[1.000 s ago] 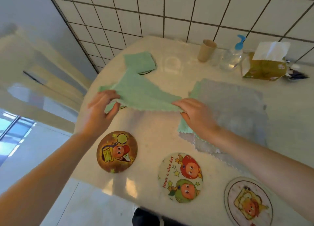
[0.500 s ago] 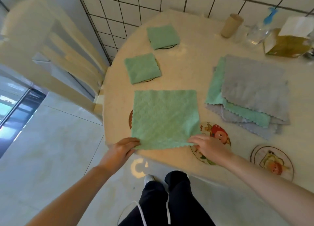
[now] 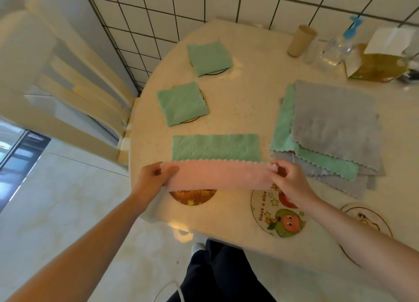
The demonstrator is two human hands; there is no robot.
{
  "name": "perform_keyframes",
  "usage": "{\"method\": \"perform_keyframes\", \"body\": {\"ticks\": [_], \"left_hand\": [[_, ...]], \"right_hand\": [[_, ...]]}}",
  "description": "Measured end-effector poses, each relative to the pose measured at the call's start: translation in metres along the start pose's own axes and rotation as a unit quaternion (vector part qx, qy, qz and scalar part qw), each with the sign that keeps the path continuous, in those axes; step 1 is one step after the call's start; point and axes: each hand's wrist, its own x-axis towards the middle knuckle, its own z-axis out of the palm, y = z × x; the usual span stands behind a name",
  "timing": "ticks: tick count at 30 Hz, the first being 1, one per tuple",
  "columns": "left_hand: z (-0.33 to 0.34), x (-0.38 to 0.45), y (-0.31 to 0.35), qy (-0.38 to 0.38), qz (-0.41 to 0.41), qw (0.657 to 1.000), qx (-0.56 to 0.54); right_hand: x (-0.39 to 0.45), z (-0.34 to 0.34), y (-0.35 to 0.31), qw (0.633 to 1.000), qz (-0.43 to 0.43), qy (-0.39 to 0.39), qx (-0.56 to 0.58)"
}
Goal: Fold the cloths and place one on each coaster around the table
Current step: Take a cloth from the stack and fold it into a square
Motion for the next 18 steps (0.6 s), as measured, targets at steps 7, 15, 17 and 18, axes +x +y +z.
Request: {"method": "perform_keyframes", "body": {"ticks": [7,15,17,18], "left_hand": [[0.024,0.066,0.018,0.101,-0.064,0.993,-0.012],[0.033,0.104,0.027,0.142,-0.09,0.978,0.123],[0.031,0.107,0.024,0.143,-0.092,0.978,0.117],[0.031,0.108,0.023,0.142,-0.091,0.978,0.119]], "right_hand": [[0.085,0.003,-0.006,0.981,0.147,0.029,0.126],[0.127,0.009,-0.001,0.979,0.19,0.004,0.069],[0.131,0.008,-0.001,0.98,0.186,0.001,0.064],[0.132,0.008,-0.001,0.98,0.187,-0.002,0.062]]}}
